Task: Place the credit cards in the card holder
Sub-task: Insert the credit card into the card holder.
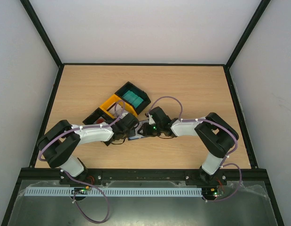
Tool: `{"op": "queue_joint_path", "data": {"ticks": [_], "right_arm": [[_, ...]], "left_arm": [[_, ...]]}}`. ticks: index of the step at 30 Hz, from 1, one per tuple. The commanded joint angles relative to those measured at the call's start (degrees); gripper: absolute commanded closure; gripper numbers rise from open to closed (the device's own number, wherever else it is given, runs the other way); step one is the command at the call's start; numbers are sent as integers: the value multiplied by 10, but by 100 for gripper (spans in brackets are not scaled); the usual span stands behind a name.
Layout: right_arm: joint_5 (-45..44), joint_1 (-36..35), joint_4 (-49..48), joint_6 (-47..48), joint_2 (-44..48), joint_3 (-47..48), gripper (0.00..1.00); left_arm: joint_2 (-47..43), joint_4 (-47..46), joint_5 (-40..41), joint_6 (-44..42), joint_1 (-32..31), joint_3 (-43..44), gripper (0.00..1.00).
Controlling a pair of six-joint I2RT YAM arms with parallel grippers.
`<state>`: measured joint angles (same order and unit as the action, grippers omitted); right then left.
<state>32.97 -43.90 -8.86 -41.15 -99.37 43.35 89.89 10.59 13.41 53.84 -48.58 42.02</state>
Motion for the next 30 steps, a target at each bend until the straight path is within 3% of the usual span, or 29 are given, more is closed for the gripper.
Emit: {"op": "queue_joint_path", "data": {"ticks": [1,5,9,12,16,19,23,30], "right_arm": [[-73,-12,78,0,27,0,67],[-109,-12,101,-7,48,-3,58],[-125,-13,105,-13,57,-6,56],[-128,-16,109,-13,61,-1,55],[-145,-18,124,-11,74,12,56],[-177,-19,138,-13,89,19,55],[-190,-18,139,-10,95,23,58],[-186,-18,137,18,66,50,66]], "left_arm": [[-12,34,-13,5,-1,-18,89],[-53,62,5,17,-2,-13,86],[-105,105,55,48,-2,-17,65],[-141,125,70,56,-2,-19,56],[-177,100,30,35,-2,-20,52],[-193,35,-47,1,-2,-26,46],[-175,-48,-136,-2,-2,-34,44],[-129,-135,-167,44,-3,-65,54]]}}
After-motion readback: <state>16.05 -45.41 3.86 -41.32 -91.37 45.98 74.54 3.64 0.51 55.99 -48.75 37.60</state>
